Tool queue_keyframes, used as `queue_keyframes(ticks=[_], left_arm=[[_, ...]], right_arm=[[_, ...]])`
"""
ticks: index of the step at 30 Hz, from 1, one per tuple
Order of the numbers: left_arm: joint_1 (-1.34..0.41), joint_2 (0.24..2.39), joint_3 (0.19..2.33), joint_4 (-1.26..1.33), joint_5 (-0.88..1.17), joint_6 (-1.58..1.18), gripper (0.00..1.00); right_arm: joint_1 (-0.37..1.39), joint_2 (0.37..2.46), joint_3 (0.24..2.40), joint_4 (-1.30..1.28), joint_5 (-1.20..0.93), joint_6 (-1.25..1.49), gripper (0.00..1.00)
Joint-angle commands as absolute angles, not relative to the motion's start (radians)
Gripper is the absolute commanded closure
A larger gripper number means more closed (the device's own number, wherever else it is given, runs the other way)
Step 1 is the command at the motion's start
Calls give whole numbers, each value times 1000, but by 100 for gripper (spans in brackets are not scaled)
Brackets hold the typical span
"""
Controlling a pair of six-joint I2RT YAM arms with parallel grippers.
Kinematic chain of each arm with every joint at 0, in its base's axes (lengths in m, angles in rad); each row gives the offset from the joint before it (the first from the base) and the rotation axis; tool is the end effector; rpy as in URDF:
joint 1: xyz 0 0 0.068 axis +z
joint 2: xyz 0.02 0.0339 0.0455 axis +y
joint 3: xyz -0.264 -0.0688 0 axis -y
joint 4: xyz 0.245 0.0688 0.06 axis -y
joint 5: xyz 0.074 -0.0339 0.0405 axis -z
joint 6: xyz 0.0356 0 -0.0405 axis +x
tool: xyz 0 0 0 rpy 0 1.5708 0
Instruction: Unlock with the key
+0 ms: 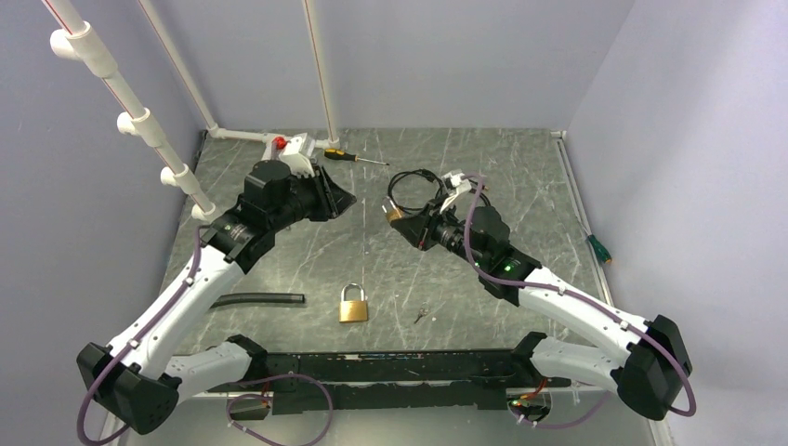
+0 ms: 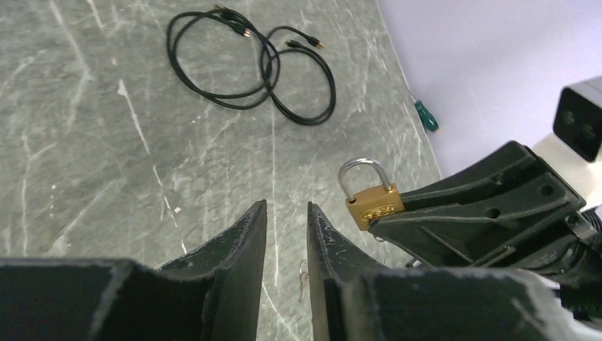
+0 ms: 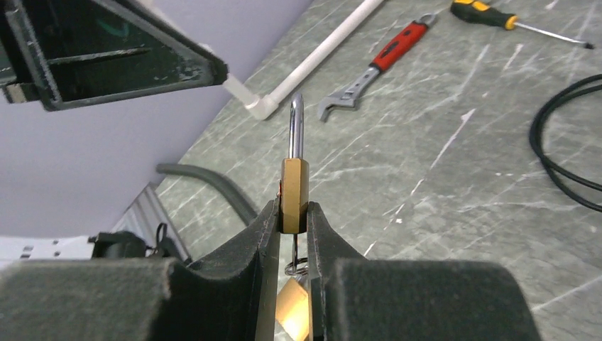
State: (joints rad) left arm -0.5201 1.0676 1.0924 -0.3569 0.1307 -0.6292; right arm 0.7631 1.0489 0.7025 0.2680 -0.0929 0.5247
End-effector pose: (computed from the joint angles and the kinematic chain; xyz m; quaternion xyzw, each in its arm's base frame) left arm 0.2055 -0.1230 0.3752 -0.0064 0.8134 -0.3595 0.4573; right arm 0.1772 0.1740 0.3070 -0.1185 0.7245 0.4344 0.5219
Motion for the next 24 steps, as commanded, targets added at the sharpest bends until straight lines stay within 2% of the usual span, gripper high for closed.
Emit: queue_keyframes(ticks=[1,3,8,15,24], left_arm=[[-520,1109,1155,-360,289,-545,74],[-520,1134,1150,-348,354,-544,79],[-520,1157,1103,-253,473,-567,81],[-522,1181,1092,-260,482,-564,85],[-521,1190,1026,-193,491,-577,85]], right_arm=[[758,1027,713,333,-220,531,100],[759,1037,722,339,-244,534,100],[759,1065,733,361,-293,549,100],[759,1073,730,394,-323,573,100],[759,1094,731,471,-375,622,100]])
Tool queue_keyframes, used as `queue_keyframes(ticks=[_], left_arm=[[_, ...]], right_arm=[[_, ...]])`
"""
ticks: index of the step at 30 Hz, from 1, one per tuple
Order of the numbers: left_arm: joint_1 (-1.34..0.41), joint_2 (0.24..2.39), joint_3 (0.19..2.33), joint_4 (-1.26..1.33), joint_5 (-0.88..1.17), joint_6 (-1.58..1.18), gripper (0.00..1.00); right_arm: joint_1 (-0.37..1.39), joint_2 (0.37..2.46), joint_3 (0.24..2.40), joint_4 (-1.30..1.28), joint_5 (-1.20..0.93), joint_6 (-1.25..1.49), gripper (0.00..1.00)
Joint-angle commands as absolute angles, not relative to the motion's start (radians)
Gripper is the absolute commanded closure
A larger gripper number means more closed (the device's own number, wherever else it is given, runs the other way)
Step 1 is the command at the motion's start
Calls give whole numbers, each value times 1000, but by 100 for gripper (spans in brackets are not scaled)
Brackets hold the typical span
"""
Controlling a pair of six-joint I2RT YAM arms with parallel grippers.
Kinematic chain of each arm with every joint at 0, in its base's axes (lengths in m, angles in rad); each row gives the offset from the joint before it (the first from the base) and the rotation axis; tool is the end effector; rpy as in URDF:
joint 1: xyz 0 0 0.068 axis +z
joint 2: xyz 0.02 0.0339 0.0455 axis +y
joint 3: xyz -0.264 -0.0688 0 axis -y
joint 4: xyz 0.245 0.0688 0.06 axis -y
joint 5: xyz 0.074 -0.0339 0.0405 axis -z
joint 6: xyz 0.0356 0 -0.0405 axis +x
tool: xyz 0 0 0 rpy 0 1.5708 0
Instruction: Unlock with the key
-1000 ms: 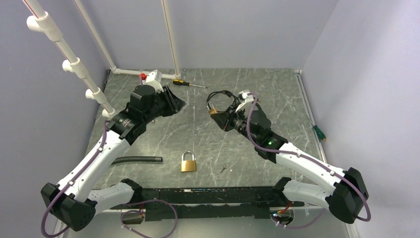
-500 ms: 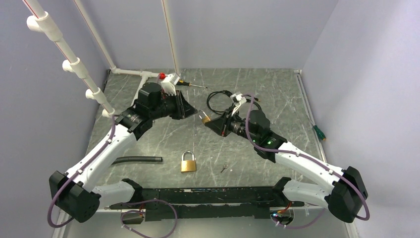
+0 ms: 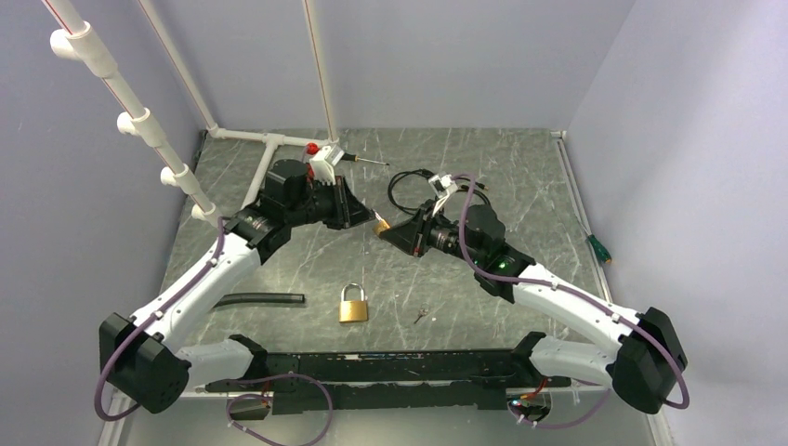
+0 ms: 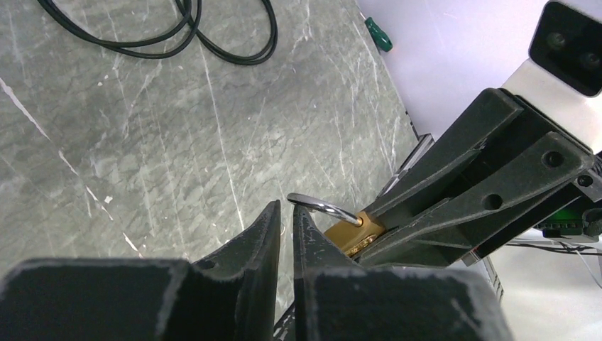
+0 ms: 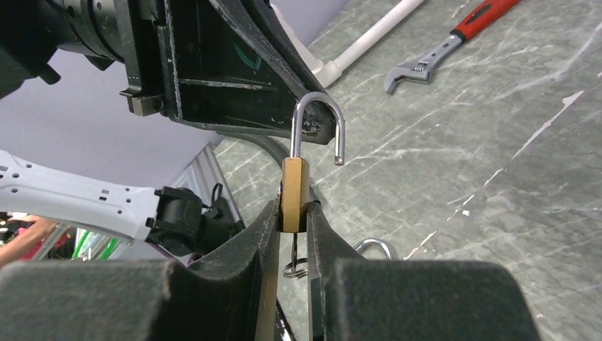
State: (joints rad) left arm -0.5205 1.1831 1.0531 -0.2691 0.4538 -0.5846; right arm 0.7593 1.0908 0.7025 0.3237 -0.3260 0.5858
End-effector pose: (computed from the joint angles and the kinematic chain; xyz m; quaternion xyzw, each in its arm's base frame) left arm 0.2252 -0.1471 0.3445 0.0983 0.8155 -0.4423 0.3602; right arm 0.1772 0.1839 0.3035 -0.1729 0.7076 0.5130 0.4541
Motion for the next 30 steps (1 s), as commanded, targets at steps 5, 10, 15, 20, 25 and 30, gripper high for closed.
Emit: queue_keyframes(ticks=[5,10,15,20,25,30], left_arm=[[-522,1186,1006,-121,526,-590,85],[-522,1172,1003,-71,512,-589,84],[-522,1153,974,31,526,-603,83],[-522,1134,958,43,511,-596,82],[-522,1114,982,-46,461,-567,83],[-522,1096,1047,-280,235,-533,82]], right_arm=[[759,1125,746,497,-409,644,100],[759,1158,726,560,-442,684,100],[757,1177,694,631,-461,748,100],[733,1215,667,798,-543,896,100],[732,1185,677,697,-477,845,100],[732,1135,676,588,-389,799,100]])
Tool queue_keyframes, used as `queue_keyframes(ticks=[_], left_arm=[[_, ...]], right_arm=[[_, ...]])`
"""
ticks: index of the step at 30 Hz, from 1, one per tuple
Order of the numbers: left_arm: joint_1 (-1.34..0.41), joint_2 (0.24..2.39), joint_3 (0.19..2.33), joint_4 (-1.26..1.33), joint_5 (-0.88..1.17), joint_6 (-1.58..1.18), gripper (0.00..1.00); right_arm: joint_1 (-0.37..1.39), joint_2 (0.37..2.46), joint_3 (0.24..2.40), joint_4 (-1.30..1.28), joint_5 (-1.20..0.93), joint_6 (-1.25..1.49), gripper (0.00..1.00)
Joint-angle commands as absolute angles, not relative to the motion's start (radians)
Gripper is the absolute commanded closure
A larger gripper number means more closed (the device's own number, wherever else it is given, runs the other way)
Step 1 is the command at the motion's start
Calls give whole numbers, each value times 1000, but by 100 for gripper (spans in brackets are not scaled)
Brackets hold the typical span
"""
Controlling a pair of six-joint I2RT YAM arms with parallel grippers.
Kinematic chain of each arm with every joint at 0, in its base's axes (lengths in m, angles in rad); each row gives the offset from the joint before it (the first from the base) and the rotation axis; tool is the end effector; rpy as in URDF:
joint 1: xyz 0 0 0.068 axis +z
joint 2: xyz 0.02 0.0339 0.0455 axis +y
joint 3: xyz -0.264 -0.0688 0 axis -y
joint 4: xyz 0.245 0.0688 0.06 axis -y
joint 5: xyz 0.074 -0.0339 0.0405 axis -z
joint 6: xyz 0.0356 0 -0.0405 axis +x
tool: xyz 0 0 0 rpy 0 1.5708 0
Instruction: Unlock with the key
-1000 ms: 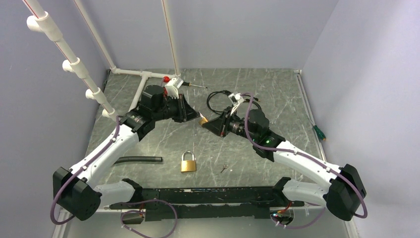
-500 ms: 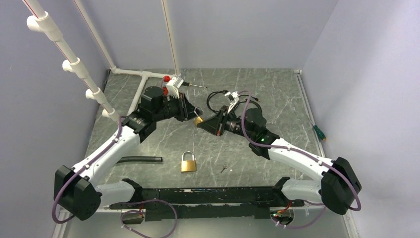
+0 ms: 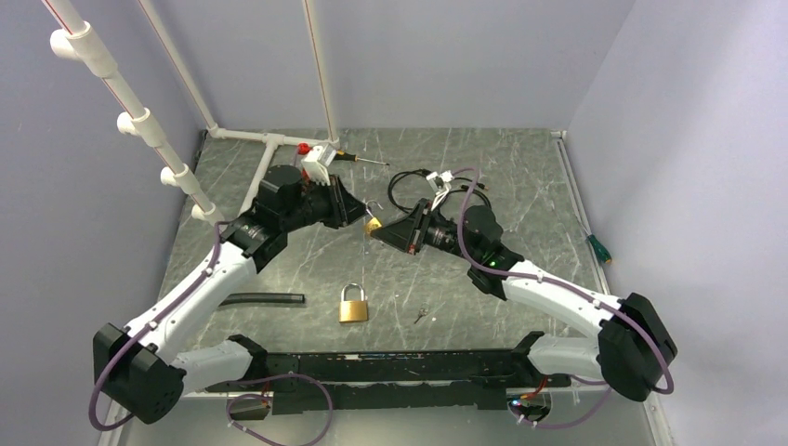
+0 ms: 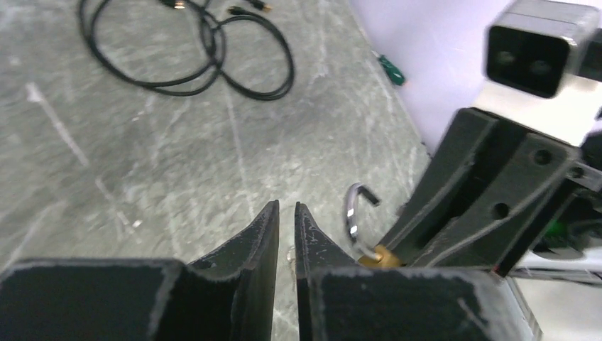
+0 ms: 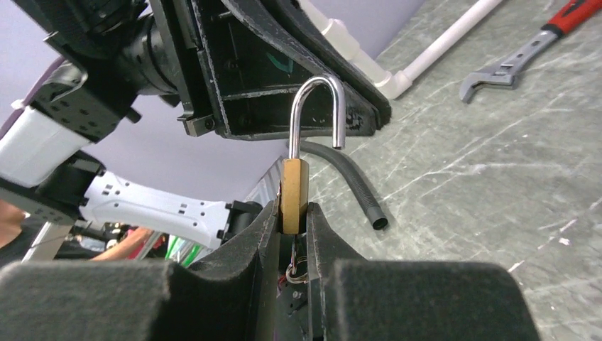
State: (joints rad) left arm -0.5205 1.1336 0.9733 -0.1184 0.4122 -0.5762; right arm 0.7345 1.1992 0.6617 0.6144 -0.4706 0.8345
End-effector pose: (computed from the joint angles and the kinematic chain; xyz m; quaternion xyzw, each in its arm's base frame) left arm 0.2204 -0.1428 0.3435 0.1014 0.7847 -0.4466 0.4177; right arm 0.1901 0.1934 0.2937 -0.1378 0.6684 0.6162 0.3931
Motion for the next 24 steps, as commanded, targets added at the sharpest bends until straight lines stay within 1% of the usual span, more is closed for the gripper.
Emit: queue_keyframes(ticks=[1,6,10,13,15,18,24], left_arm=[[-522,1093,1054,-310,161,-535,81],[-520,1134,1163,-592,-108,-541,79],[-512,1201,1264,-734,-238,-504,79],[-504,1240,1305,-781,-260,-468,79],[-496,1251,1310,-782,-259,-448,78],[-481,1258,1297,-762,-265,-424,76],[-460,1247,1224,-722,-280,-358,77]], right_arm=[[731,1125,674,563,-365,790,100],[719,1065,652,458,-250,755,100],[695,1029,620,386,-184,742,100],[665,1015,588,331,-150,749,100],[626,1011,545,341,-178,770,100],[572,1015,481,348,-207,803,100],[522,1077,414,331,-203,819,100]])
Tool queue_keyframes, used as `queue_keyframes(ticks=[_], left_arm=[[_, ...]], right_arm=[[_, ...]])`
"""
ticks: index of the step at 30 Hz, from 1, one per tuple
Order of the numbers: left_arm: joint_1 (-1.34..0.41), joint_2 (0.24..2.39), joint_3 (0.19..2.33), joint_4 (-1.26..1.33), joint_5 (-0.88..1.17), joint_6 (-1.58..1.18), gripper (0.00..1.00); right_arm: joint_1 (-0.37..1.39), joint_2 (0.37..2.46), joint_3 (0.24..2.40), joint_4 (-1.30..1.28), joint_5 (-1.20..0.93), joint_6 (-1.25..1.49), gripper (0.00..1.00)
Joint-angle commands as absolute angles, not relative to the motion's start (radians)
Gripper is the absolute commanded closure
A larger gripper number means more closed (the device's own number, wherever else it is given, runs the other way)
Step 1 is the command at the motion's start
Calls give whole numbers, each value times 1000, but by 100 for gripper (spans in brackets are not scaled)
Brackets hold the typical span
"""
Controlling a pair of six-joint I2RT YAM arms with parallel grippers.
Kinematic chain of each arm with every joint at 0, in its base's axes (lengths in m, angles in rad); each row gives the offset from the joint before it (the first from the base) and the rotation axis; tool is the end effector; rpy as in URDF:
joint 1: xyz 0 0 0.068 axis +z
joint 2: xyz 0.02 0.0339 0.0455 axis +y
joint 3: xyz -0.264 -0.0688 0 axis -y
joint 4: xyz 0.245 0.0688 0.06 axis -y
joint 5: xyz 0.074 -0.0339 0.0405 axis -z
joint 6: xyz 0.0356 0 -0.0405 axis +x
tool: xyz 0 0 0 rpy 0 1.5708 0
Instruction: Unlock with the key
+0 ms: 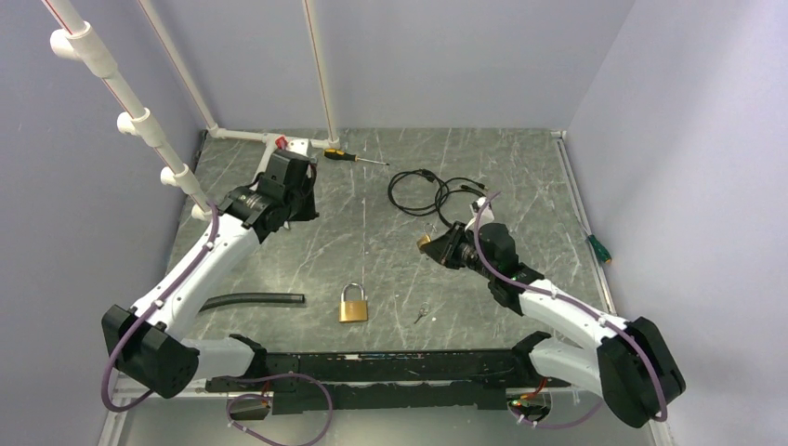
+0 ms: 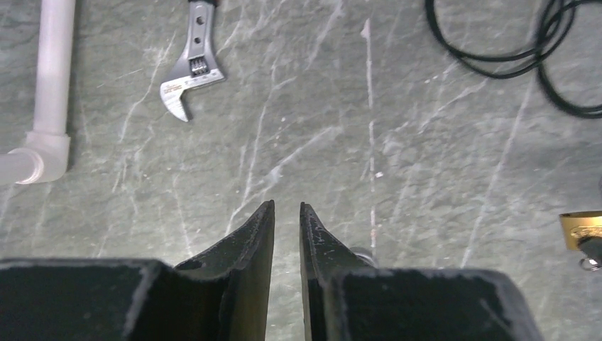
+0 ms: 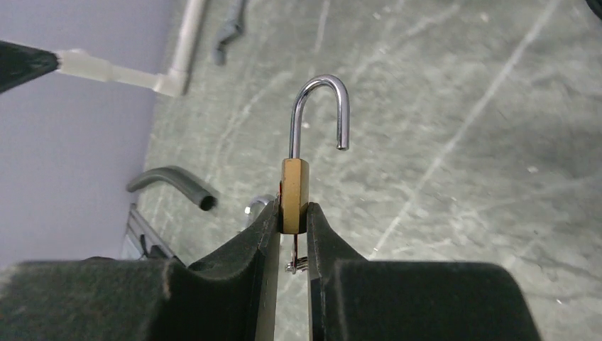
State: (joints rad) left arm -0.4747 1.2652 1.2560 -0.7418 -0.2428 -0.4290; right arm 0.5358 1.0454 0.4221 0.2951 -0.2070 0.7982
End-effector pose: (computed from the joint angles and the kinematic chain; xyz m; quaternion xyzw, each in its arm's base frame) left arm 0.2400 -0.1137 0.3489 -0.0274 0.9113 -0.0728 0.4044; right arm 0.1894 0.1209 0.2125 0.0462 0.8097 0.4242 0.4029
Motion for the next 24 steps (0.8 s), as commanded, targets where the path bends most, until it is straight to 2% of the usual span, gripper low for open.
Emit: queue_keyframes(ticks=[1,8,19,22,24], left_arm=[[-460,1244,1215,-720,-305,-344,77],[-460,1236,1208,-713,-318,-297,78],[-460,1203,1195,-709,-312,-264,77],[-460,1209,1198,-714,-319,-264,77],[-461,1214,1200,-718,-320,-264,77]], right_arm=[[520,1091,409,335,-201,821,100],[506,1250,418,430,-239,844,100],[483,1635,541,715,-468,956,99],[483,1688,556,760,-484,988,91],[483,1699,565,735,-474,979,77]])
